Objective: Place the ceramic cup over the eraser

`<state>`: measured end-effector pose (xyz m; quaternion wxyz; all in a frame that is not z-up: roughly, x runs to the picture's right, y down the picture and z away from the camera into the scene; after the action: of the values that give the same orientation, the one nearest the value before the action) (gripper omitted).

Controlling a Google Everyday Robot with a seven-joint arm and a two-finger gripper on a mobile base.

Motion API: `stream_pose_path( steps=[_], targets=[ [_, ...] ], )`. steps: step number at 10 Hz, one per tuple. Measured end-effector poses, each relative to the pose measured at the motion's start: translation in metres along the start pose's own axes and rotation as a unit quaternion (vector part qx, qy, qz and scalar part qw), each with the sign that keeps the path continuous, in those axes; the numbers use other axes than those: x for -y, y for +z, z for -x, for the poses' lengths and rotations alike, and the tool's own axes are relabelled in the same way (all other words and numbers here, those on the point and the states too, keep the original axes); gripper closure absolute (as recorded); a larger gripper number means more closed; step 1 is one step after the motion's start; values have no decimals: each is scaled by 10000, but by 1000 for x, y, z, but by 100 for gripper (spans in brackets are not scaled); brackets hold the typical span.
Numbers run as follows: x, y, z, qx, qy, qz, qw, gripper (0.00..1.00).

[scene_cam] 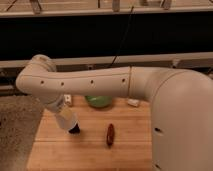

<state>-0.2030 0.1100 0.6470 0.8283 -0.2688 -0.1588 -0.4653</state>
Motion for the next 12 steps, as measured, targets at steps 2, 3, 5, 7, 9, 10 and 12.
stream_pose_path(
  steps=[2, 3, 5, 7, 9, 10, 12],
  targets=[
    [3, 8, -4, 39, 8, 40, 10000, 99],
    [4, 13, -6, 66, 13, 65, 10000, 99],
    [-1, 28, -15, 131, 63, 156, 9998, 99],
    [-8, 45, -22, 223, 117, 191, 9995, 99],
    [-17, 66, -29, 332, 149, 254, 9990, 98],
    [-20, 76, -32, 380, 146, 282, 9988, 93],
    [-27, 93, -35, 502, 158, 314, 9981, 73]
  ],
)
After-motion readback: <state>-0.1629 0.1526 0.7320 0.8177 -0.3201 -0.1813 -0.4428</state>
